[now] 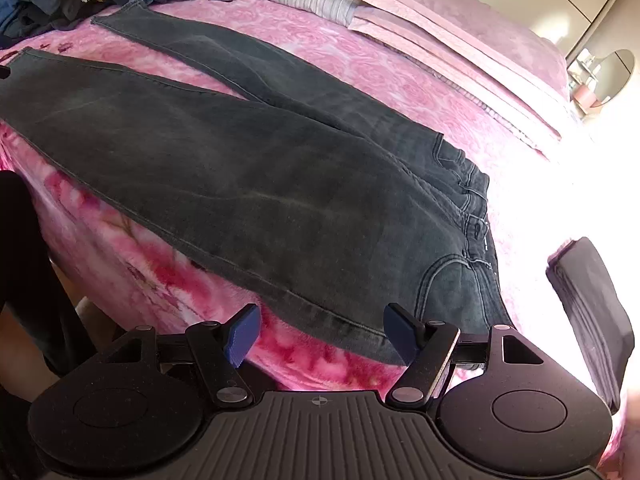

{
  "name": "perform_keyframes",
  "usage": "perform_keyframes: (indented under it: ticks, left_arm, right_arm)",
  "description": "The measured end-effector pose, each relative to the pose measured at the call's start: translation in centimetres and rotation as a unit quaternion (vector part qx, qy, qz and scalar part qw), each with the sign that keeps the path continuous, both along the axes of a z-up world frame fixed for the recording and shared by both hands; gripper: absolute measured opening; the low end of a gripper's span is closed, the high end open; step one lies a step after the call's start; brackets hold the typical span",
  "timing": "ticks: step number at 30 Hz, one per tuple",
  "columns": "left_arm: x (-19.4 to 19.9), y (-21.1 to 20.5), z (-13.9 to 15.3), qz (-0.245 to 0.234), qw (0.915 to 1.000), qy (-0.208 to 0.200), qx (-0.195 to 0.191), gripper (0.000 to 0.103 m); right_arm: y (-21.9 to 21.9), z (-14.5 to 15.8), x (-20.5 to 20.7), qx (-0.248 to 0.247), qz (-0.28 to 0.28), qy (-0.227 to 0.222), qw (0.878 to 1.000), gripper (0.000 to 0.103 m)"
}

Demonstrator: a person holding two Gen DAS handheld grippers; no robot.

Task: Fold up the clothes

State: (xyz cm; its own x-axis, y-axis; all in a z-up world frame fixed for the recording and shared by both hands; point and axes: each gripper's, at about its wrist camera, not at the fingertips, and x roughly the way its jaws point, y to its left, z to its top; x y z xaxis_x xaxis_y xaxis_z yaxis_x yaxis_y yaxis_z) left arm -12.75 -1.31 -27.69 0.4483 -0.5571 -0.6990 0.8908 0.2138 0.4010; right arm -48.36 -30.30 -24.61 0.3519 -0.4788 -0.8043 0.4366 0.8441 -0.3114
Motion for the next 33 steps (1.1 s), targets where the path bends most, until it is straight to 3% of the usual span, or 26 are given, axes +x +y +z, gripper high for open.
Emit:
perform_keyframes:
  ticks: [9, 16, 22, 27, 30, 33]
  left_arm:
    - [3.3, -3.6, 2.4, -0.033, 0.998, -0.053, 0.014, 0.062]
    - [9.7, -10.5, 2.9, -0.056, 0.9959, -0.066, 0.026, 0.062]
    - [17.9, -19.2, 0.0, -0.064, 0.9962, -0.036, 0.047, 0.062]
    - [24.7, -25.5, -3.3, -0.076, 0.9934, -0.037, 0.077, 0.062]
    - [28.0, -27.5, -5.4, -0.092, 0.9886, -0.041, 0.112, 0.061]
    - [30.0, -28.7, -6.6, -0.118, 0.9813, -0.019, 0.151, 0.061]
  right_arm:
    - [-3.4, 1.9, 1.5, -0.021, 0.019, -0.007, 1.0, 0.071]
    - [-12.1, 4.3, 6.6, -0.045, 0.055, -0.049, 0.996, 0.071]
    - [-20.7, 2.7, 13.4, -0.041, 0.087, -0.042, 0.994, 0.071]
    - [-28.0, 0.3, 17.9, -0.007, 0.094, -0.039, 0.995, 0.071]
    - [-31.1, -1.4, 19.0, -0.001, 0.085, -0.034, 0.996, 0.071]
    - [-34.0, -3.1, 19.4, 0.022, 0.064, -0.047, 0.997, 0.071]
